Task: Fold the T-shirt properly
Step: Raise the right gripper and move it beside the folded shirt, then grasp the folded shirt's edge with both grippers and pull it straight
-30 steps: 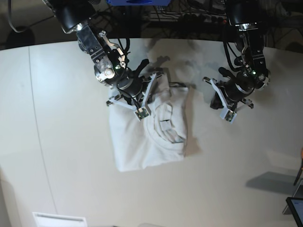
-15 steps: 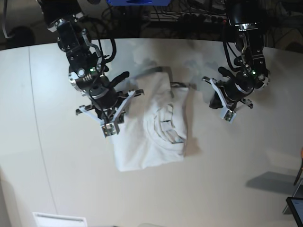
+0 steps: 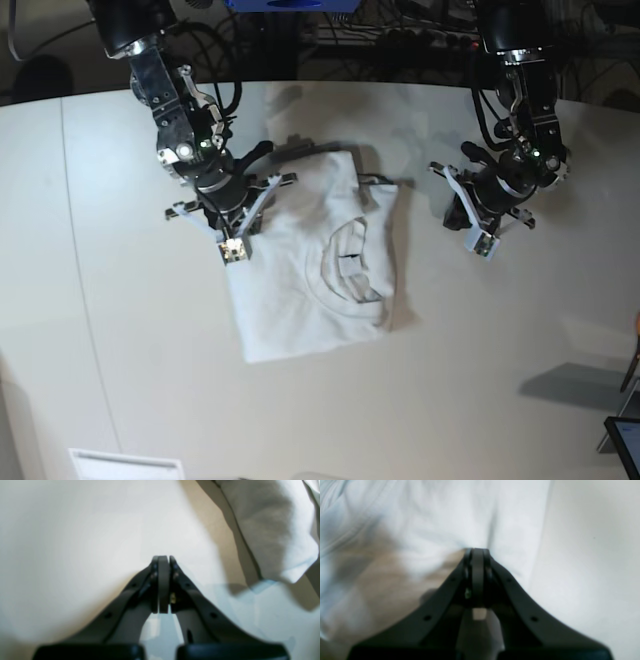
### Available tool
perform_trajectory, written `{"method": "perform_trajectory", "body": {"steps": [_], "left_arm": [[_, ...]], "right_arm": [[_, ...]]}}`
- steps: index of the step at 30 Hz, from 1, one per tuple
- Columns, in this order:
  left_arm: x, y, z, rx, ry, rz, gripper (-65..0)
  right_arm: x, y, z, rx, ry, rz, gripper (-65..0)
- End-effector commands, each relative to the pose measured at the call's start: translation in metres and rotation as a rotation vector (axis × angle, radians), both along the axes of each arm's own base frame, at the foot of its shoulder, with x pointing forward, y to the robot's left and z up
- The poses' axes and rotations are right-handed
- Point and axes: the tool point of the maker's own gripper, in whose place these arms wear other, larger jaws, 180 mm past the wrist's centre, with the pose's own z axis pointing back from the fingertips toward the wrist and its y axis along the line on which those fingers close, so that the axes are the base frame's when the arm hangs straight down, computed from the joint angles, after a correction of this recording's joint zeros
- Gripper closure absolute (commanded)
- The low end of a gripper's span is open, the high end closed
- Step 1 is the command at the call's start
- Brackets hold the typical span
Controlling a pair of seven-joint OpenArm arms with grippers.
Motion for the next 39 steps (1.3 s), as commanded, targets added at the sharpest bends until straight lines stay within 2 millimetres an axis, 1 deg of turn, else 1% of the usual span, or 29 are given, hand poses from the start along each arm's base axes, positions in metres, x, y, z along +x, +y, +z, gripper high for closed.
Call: {"method": "perform_trajectory", "body": {"steps": [1,2,4,5,6,9,10,12,13,16,20,21,22,23,24,26,27,29,31,33,34,39], "left_arm": [[0.007,0.001,0.011,-0.003,-0.041,-0.008,0.0],[0.007,0.001,0.011,-0.003,-0.040,-0.008,0.0],[0.007,0.001,0.011,-0.003,-0.040,-0.008,0.0],[0.007,0.000,0.010,-0.005,-0.039,-0.009,0.0],[0.007,0.000,0.010,-0.005,-0.039,-0.009,0.0],[0.007,0.000,0.010,-0.005,-0.039,-0.009,0.0],[0.007,0.000,0.010,-0.005,-0.039,-0.009,0.0],[0.007,-0.001,0.010,-0.006,-0.039,-0.009,0.0],[0.007,0.000,0.010,-0.006,-0.040,-0.007,0.0],[0.007,0.000,0.011,-0.005,-0.043,-0.008,0.0],[0.007,-0.001,0.011,-0.006,-0.041,-0.008,0.0],[0.006,-0.001,0.011,-0.006,-0.040,-0.008,0.0],[0.006,0.000,0.011,-0.005,-0.040,-0.008,0.0],[0.006,-0.001,0.010,-0.005,-0.039,-0.011,0.0],[0.006,-0.003,0.011,-0.005,-0.041,-0.016,0.0],[0.005,-0.004,0.011,-0.005,-0.042,-0.020,0.0],[0.002,-0.004,0.010,-0.001,-0.037,-0.022,0.0],[-0.003,-0.008,0.017,0.009,-0.054,-0.036,0.0],[-0.010,-0.011,0.024,0.022,-0.069,-0.052,0.0],[-0.018,-0.014,0.028,0.033,-0.076,-0.066,0.0],[-0.022,-0.016,0.030,0.039,-0.079,-0.073,0.0],[-0.047,-0.021,0.025,0.046,-0.047,-0.094,0.0]], "right_arm": [[0.013,0.004,0.030,0.030,-0.087,0.004,-0.9],[0.013,0.003,0.038,0.028,-0.100,0.010,-0.9],[0.020,0.005,0.063,0.039,-0.143,0.019,-0.9],[0.024,0.006,0.070,0.038,-0.152,0.022,-0.9],[0.027,0.006,0.074,0.035,-0.150,0.023,-0.9],[0.047,0.006,0.092,0.027,-0.192,0.025,-0.9],[0.053,0.005,0.093,0.023,-0.197,0.022,-0.9],[0.063,0.006,0.092,0.017,-0.193,0.018,-0.9],[0.067,0.005,0.084,0.010,-0.172,0.009,-0.9],[0.071,0.003,0.053,-0.012,-0.124,0.001,-0.9],[0.069,-0.001,0.012,-0.044,-0.071,0.023,-0.9],[0.067,-0.002,0.003,-0.052,-0.054,0.031,-0.9],[0.067,-0.002,0.000,-0.056,-0.050,0.035,-0.9],[0.067,-0.004,0.002,-0.058,-0.056,0.035,-0.9],[0.069,-0.003,0.008,-0.054,-0.068,0.036,-0.9],[0.073,0.000,0.030,-0.035,-0.126,0.038,-0.9],[0.072,-0.001,0.038,-0.033,-0.143,0.042,-0.9],[0.070,-0.002,0.054,-0.034,-0.158,0.047,-0.9],[0.067,-0.003,0.064,-0.033,-0.164,0.049,-0.9],[0.063,-0.004,0.065,-0.037,-0.154,0.050,-0.9],[0.060,-0.008,0.062,-0.036,-0.146,0.037,-0.9],[0.055,-0.051,0.048,-0.035,-0.103,-0.088,-0.9]]}}
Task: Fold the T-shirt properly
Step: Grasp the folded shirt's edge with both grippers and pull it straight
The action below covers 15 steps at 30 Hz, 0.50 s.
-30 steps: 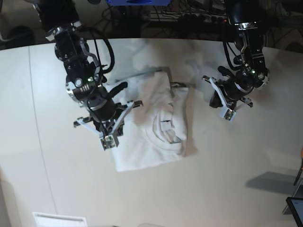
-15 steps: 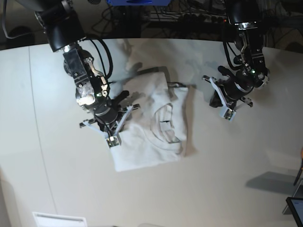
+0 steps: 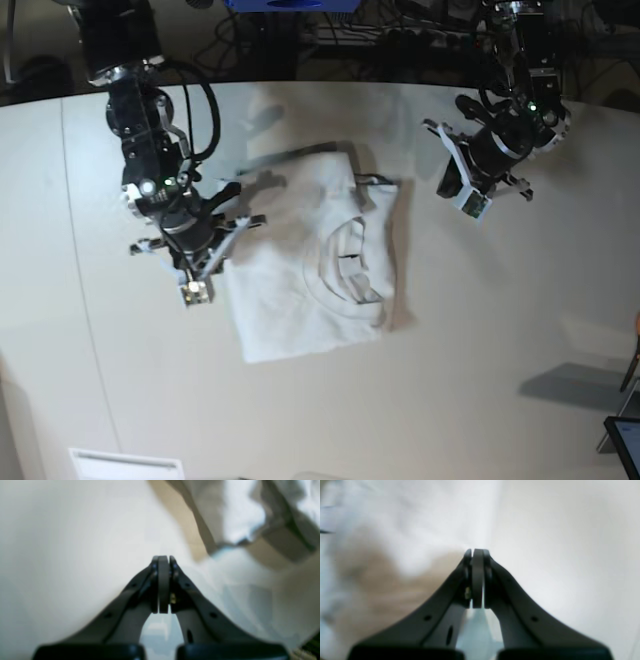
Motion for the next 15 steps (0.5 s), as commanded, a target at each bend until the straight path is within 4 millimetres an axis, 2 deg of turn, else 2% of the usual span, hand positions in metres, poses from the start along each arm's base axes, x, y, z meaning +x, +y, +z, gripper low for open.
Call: {"method": "perform_trajectory", "body": {"steps": [1,7,13,15], "left_arm": [[0.002,-0.005,0.008,-0.008,-0.032,-0.023,0.0],[-0.024,-0.039,-0.010,-0.046,0.044,-0.117,0.0],[-0.035,-0.077,-0.017,-0.089,0.077,-0.218,0.0],[-0.035,-0.079,-0.018,-0.092,0.078,-0.221,0.0]], "right_arm": [[0.011,-0.008,0.016,0.005,-0.063,-0.020,-0.9],[-0.005,-0.051,-0.003,-0.057,-0.015,-0.079,-0.9],[-0.030,-0.051,-0.025,-0.062,0.052,-0.076,-0.9],[-0.037,-0.050,-0.030,-0.063,0.070,-0.072,-0.9]]}}
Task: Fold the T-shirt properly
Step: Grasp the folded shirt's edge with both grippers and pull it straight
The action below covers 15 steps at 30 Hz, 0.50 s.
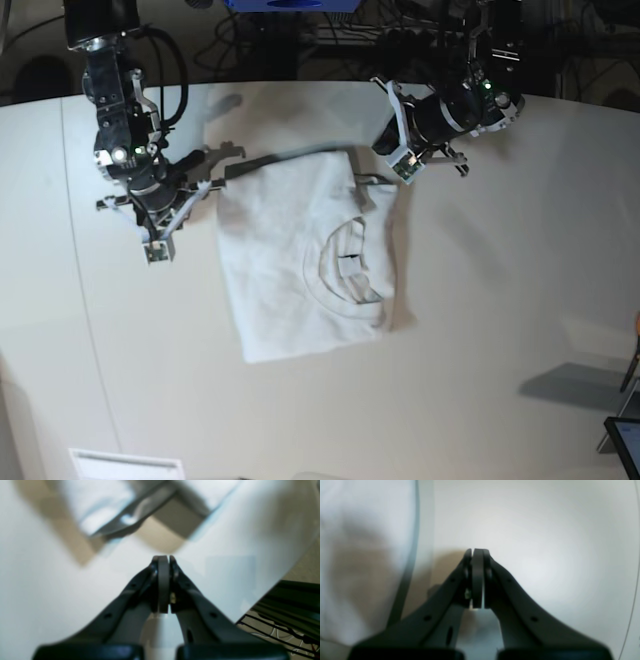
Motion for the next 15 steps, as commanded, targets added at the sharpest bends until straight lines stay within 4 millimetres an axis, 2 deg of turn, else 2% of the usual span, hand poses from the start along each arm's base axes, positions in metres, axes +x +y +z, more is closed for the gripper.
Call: {"method": "perform_trajectory", "body": {"steps": [1,6,12,15], "left_arm": [[0.011,-0.001,0.011,-0.016,-0.047,-0.005,0.0],[0.029,0.003,0.013,-0.009,-0.073,0.002,0.0],[0.051,0.010,0.004,-0.009,-0.063,0.028,0.0],[0.061,0.013,0.003,-0.008,-0.066,0.037,0.0]], "right_arm": [[0.008,0.000,0.010,-0.001,-0.046,0.006,-0.9],[-0.009,0.003,-0.001,0.007,-0.007,0.009,-0.9],[-0.021,0.012,-0.007,0.030,0.019,0.010,-0.9],[-0.028,0.028,-0.011,0.040,0.035,0.053,-0.9]]}}
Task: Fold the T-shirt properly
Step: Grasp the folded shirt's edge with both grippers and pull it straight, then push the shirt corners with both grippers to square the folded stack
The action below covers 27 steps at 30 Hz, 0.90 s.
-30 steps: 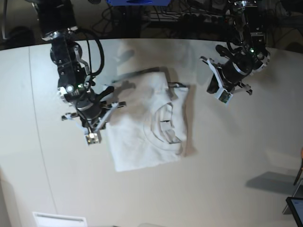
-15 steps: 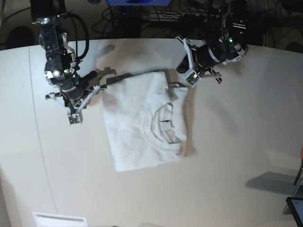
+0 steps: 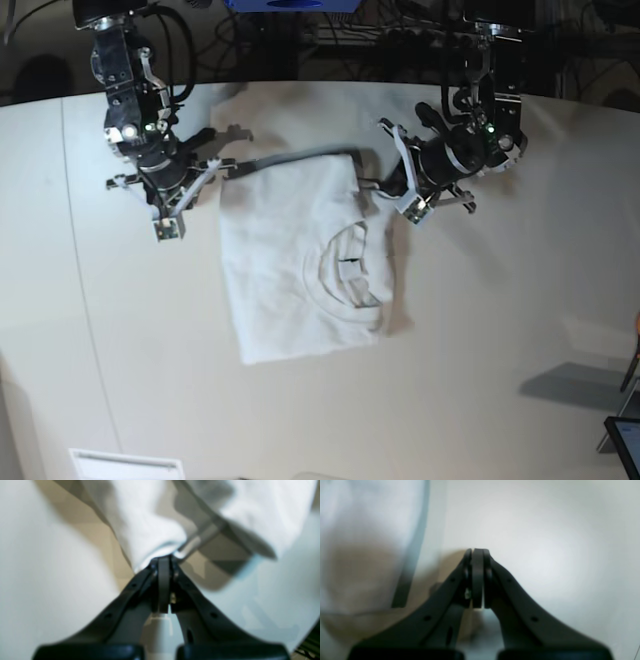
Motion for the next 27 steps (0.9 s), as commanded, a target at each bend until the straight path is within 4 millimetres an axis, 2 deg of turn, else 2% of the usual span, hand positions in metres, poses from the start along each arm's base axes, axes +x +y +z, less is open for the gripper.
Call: {"method": "perform_trajectory", "body": {"steps": [1,8,11,14,20,24,27], "left_arm": [[0.009,0.001,0.007,-0.005,-0.028,-0.004,0.0],[0.037,0.017,0.006,0.080,-0.055,0.012,0.0],[0.054,0.019,0.013,0.122,-0.093,0.017,0.0],[0.070,0.023,0.020,0.155,-0.123,0.023,0.0],[0.110,0.026,0.025,0.140,-0.129,0.055,0.0],[0.133,0.036,0.041,0.101,-0.163,0.125,0.0],[0.139,0.057,0.053,0.091,-0.190,0.202,0.0]], "right_arm": [[-0.005,0.013,0.000,0.020,0.017,0.037,-0.9],[-0.023,0.067,-0.003,0.065,0.014,0.185,-0.9],[-0.031,0.085,-0.003,0.078,0.019,0.238,-0.9],[-0.030,0.098,0.001,0.085,0.006,0.278,-0.9],[-0.040,0.146,0.013,0.102,-0.023,0.454,-0.9],[-0.045,0.141,0.008,0.074,-0.019,0.481,-0.9],[-0.034,0.111,0.004,0.056,-0.009,0.362,-0.9]]}}
